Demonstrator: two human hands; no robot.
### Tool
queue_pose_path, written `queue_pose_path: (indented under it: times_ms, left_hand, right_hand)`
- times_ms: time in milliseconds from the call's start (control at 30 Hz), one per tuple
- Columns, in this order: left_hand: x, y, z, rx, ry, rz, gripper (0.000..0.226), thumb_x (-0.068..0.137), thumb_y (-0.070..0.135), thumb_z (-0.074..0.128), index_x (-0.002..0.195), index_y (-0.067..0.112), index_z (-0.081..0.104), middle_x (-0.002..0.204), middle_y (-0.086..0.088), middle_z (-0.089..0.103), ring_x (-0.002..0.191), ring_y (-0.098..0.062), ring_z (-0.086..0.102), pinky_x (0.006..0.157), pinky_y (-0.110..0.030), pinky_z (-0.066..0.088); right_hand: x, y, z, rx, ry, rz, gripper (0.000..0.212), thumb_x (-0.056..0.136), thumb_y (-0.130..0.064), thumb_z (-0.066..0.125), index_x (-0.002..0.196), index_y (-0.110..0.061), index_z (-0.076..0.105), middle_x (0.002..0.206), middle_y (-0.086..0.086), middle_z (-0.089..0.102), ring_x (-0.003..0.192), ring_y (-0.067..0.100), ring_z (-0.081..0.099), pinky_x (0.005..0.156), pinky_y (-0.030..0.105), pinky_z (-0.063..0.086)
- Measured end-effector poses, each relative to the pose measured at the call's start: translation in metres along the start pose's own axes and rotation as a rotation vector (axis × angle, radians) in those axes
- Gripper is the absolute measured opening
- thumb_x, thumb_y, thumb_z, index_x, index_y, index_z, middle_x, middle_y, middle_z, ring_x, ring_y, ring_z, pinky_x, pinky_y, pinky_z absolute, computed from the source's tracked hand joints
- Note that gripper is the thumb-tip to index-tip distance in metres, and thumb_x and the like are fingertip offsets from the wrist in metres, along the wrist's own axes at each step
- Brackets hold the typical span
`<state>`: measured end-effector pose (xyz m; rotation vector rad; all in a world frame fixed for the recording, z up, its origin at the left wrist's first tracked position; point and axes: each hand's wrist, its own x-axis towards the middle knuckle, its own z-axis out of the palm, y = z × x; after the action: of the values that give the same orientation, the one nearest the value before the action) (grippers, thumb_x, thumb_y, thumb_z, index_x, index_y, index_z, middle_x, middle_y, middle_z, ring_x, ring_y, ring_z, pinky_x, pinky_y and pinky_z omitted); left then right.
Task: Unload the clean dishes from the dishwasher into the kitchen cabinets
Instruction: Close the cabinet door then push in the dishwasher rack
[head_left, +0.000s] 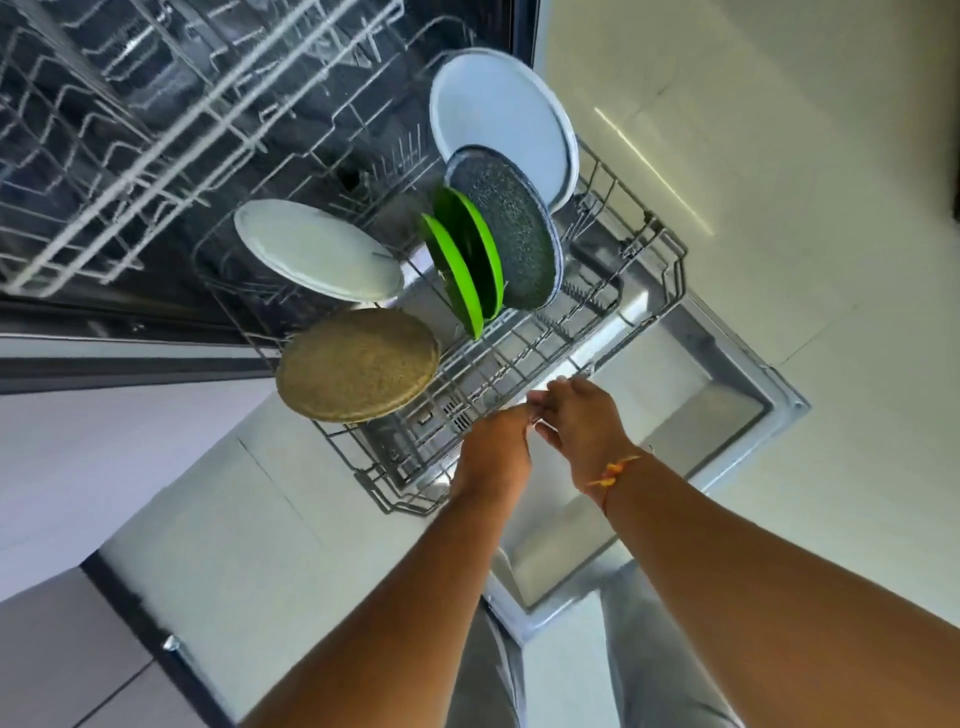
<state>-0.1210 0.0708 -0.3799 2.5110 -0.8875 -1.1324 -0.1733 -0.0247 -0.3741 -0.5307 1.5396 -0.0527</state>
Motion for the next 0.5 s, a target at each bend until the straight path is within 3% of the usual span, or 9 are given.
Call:
queue_pose_path:
  times_ms: [67,233,333,433,500]
  left_hand:
    - [-0.009,0.003,0.008,0.008,-0.032,0.015,0.03,0.101,0.012,0.046,0.12,0.026,0.064,0.105,-0.004,0.072,0.101,-0.022,0.068,0.085,-0.034,0.056]
    - [-0.033,0.012,0.022,-0.01,-0.11,0.029,0.033,0.101,0.015,0.043,0.125,0.031,0.06,0.111,-0.003,0.071,0.105,-0.023,0.067,0.089,-0.036,0.056]
    - [-0.043,0.015,0.03,-0.003,-0.134,0.053,0.035,0.101,0.013,0.043,0.129,0.03,0.059,0.117,-0.003,0.069,0.111,-0.022,0.064,0.093,-0.034,0.054]
    - [-0.052,0.011,0.033,-0.049,-0.102,0.061,0.034,0.102,0.014,0.046,0.133,0.022,0.056,0.125,-0.005,0.065,0.119,-0.019,0.061,0.097,-0.031,0.051]
    - [-0.058,0.007,0.03,-0.059,-0.102,0.062,0.038,0.101,0.017,0.049,0.139,0.017,0.051,0.131,-0.007,0.062,0.123,-0.019,0.058,0.099,-0.031,0.05]
  right_hand:
    - [-0.001,0.008,-0.011,0.018,0.047,0.01,0.016,0.102,-0.009,0.048,0.09,-0.013,0.058,0.086,0.011,0.069,0.068,0.018,0.065,0.052,0.022,0.055]
    - [0.002,0.026,-0.032,-0.027,0.181,0.007,0.02,0.1,-0.014,0.05,0.086,-0.01,0.063,0.074,0.01,0.071,0.07,0.025,0.069,0.064,0.036,0.059]
    - [-0.003,0.031,-0.044,-0.05,0.188,0.005,0.021,0.099,-0.013,0.051,0.081,-0.011,0.062,0.072,0.012,0.071,0.069,0.027,0.07,0.068,0.04,0.059]
    - [-0.01,0.028,-0.051,-0.015,0.161,0.024,0.021,0.1,-0.006,0.051,0.08,-0.007,0.056,0.073,0.017,0.063,0.062,0.024,0.062,0.057,0.034,0.055]
    - [-0.011,0.026,-0.053,-0.139,0.151,-0.023,0.018,0.1,-0.02,0.054,0.085,-0.011,0.058,0.079,0.012,0.067,0.07,0.025,0.066,0.066,0.038,0.059]
